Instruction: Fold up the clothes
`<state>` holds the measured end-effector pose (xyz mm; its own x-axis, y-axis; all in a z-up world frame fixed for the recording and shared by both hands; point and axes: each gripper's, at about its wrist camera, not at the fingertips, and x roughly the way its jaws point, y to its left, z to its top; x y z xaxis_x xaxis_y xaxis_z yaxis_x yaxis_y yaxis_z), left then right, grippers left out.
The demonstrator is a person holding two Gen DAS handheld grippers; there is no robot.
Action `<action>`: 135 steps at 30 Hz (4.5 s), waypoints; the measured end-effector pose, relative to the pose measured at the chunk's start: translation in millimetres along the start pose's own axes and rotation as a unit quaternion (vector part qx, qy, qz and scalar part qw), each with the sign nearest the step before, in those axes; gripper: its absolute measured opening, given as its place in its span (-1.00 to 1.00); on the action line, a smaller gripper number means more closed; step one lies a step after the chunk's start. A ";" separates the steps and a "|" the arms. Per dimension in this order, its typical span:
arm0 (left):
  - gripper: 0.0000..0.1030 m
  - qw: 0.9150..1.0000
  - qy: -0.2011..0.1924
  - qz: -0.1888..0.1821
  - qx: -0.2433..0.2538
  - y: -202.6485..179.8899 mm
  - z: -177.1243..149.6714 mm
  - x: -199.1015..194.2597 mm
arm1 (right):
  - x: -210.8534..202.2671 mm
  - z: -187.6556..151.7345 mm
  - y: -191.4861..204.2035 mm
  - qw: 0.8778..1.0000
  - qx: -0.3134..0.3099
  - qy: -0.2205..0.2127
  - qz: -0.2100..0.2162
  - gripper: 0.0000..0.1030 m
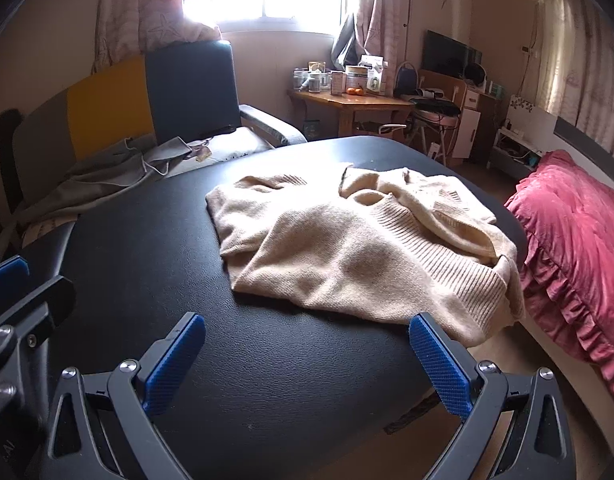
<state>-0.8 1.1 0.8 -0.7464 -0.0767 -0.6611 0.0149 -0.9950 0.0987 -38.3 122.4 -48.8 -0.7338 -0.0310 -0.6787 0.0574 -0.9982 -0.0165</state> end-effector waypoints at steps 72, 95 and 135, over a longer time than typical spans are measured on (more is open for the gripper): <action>0.05 0.976 0.140 -0.140 0.089 -32.6 133.4 259.9 | 126.6 -39.5 -124.9 0.944 0.125 0.123 0.278 0.58; -1.00 0.940 0.058 -0.283 0.182 -46.8 81.3 154.0 | 115.4 -45.9 -95.9 0.964 0.037 0.106 0.242 1.00; -0.45 0.841 0.241 -0.407 -0.263 33.0 109.2 381.7 | 366.2 167.8 -216.2 0.841 0.245 0.188 0.444 1.00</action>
<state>-357.8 -54.0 -167.1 -0.2975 0.7526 -0.5875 0.0161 -0.6113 -0.7912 -433.0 318.2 -170.6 -0.2789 -0.8487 -0.4494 0.1159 -0.4943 0.8615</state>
